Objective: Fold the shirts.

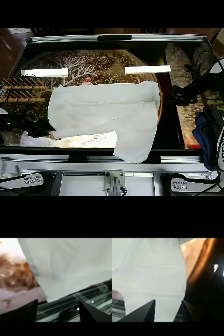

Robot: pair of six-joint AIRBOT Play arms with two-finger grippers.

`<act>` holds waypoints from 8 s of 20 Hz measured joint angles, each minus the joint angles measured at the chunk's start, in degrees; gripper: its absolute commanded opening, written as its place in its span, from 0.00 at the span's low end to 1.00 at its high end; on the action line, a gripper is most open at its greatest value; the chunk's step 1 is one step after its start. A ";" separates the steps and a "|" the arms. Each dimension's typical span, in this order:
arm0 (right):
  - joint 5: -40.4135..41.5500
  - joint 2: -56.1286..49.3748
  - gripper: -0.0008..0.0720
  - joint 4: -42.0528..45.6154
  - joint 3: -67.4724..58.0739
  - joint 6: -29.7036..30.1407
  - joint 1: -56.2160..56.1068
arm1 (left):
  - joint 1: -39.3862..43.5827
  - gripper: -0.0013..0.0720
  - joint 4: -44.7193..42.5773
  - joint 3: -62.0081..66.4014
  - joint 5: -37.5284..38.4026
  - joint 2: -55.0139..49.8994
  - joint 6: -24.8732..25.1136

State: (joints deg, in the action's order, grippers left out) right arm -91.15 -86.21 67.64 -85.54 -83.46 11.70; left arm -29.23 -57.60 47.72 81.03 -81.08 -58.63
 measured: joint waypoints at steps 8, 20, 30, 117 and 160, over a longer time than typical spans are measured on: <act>-0.52 0.00 0.63 -0.07 0.07 -1.25 0.00 | 2.25 0.77 2.54 -5.49 -2.89 0.11 3.04; -1.36 4.52 0.63 4.28 12.90 2.56 1.11 | 8.15 0.06 4.42 -6.80 -8.41 0.13 3.54; 15.65 12.02 0.63 -3.23 43.87 4.66 0.85 | 8.41 0.05 8.13 -6.73 -7.91 0.92 3.34; 29.29 -24.46 0.08 -12.66 -2.32 6.14 -10.12 | 12.59 0.79 17.14 46.31 10.91 -16.96 -8.76; 2.40 21.49 0.08 -10.36 -7.32 2.03 2.62 | 69.33 0.05 44.63 47.74 -40.28 -34.16 -15.96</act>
State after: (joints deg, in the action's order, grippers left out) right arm -88.75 -64.73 57.28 -92.86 -81.43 14.33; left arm 40.10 -12.97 95.46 40.75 -115.24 -74.59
